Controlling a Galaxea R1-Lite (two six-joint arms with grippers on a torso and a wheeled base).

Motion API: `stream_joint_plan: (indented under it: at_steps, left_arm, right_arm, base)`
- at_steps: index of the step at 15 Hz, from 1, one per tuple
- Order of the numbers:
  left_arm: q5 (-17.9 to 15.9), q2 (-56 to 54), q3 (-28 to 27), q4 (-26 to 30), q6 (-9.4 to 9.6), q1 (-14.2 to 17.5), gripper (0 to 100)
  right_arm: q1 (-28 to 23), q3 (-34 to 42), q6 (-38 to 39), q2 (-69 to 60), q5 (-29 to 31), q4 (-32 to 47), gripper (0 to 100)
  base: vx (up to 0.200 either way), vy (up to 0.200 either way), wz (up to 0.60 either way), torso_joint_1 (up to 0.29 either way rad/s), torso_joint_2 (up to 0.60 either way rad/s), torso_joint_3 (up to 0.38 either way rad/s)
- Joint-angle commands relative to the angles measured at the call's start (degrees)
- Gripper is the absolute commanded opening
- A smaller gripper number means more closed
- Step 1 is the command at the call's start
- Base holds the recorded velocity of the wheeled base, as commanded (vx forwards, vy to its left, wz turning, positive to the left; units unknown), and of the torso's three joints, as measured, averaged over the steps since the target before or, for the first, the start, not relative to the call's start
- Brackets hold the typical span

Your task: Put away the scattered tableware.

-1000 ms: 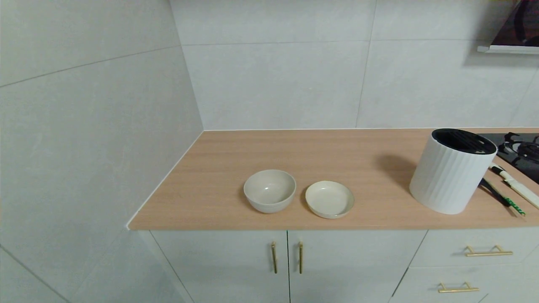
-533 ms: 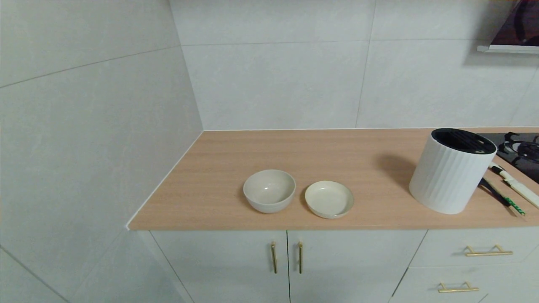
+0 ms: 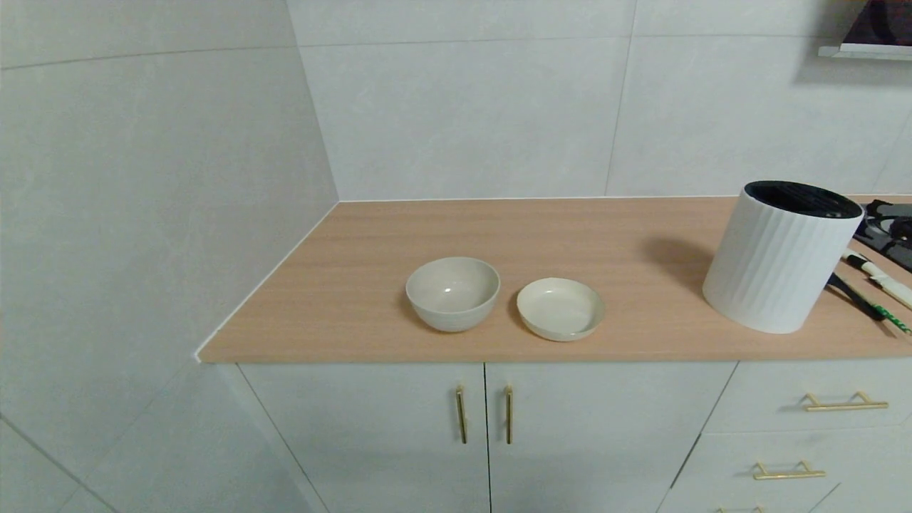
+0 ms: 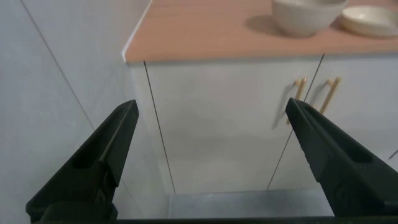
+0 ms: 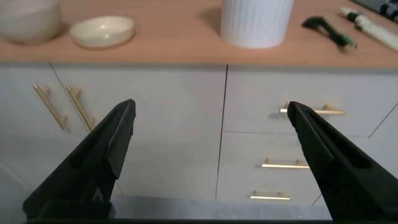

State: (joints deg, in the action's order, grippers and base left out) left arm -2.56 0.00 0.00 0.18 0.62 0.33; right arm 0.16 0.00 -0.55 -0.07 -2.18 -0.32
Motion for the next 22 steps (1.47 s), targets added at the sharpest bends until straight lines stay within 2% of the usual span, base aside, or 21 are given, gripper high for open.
stream_joint_plan:
  at_steps: [1,13,22]
  left_arm:
    - [0.01,0.09,0.0,-0.01,-0.01,0.02,100]
    - [0.01,0.09,0.0,-0.01,-0.01,0.02,100]
    - [0.01,0.09,0.0,-0.01,-0.01,0.02,100]
  right_arm:
    - [0.02,0.0,-0.07,0.07,-0.02,-0.03,100]
    - [0.02,0.0,0.02,0.07,-0.02,-0.03,100]
    - [0.02,0.0,0.02,0.07,-0.02,-0.03,100]
  base:
    - [0.0,0.0,0.0,-0.232,0.52,0.295]
    - [0.0,0.0,0.0,-0.202,0.5,0.291]
    - [0.0,0.0,0.0,-0.137,0.46,0.316]
